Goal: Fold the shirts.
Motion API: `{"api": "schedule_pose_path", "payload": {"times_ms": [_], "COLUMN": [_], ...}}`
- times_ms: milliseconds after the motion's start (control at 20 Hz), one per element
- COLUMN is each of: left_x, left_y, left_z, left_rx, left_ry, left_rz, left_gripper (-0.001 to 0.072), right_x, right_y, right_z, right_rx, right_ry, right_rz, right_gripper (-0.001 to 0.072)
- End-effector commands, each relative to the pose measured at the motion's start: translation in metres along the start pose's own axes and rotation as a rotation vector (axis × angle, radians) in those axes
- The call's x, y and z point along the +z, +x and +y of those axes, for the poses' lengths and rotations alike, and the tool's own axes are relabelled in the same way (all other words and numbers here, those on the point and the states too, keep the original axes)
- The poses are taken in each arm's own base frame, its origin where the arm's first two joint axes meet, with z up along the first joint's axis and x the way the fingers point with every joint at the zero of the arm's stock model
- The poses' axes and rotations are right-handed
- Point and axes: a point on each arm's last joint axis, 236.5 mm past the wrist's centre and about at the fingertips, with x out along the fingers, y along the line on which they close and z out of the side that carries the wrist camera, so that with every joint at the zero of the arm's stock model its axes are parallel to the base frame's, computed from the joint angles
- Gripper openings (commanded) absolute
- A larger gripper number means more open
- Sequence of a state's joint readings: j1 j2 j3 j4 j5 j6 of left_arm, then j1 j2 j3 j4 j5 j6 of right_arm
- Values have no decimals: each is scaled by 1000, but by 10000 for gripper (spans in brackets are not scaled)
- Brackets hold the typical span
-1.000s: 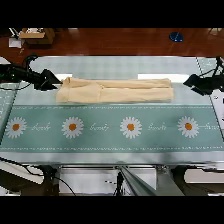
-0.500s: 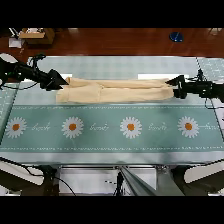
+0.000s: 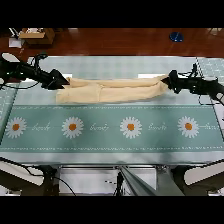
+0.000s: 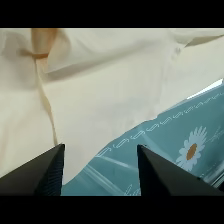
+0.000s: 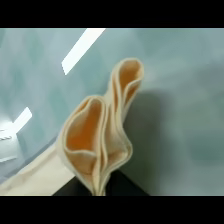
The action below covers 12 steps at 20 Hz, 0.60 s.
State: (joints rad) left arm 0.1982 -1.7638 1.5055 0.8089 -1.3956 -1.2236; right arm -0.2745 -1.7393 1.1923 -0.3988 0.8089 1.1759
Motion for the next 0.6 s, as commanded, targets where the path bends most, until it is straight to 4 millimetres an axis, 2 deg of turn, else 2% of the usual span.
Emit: {"api": "schedule_pose_path", "payload": {"times_ms": [0,100,150,200,250,350,550], "left_x": [8,15,19,22,25,23,-5], "left_y": [3,8,11,15,20,35,74], "left_z": [-32,-66,-86,-103,-118,-140,-182], "left_rx": [-112,-219,-273,-315,-345,-363,-366], "left_ry": [-28,-25,8,35,40,65,162], "left_rz": [-27,-54,-71,-86,-98,-97,-19], "left_gripper": [424,251,131,84,84,25,24], "right_x": [6,6,5,3,2,-3,-18], "right_y": [-30,-55,-67,-80,-90,-110,-137], "right_z": [36,60,72,82,89,99,106], "right_rx": [12,9,10,7,-2,-29,-86], "right_ry": [-141,-218,-247,-275,-297,-329,-362], "right_rz": [-41,-63,-71,-82,-91,-103,-90], "right_gripper": [31,30,30,30,30,30,30]}}
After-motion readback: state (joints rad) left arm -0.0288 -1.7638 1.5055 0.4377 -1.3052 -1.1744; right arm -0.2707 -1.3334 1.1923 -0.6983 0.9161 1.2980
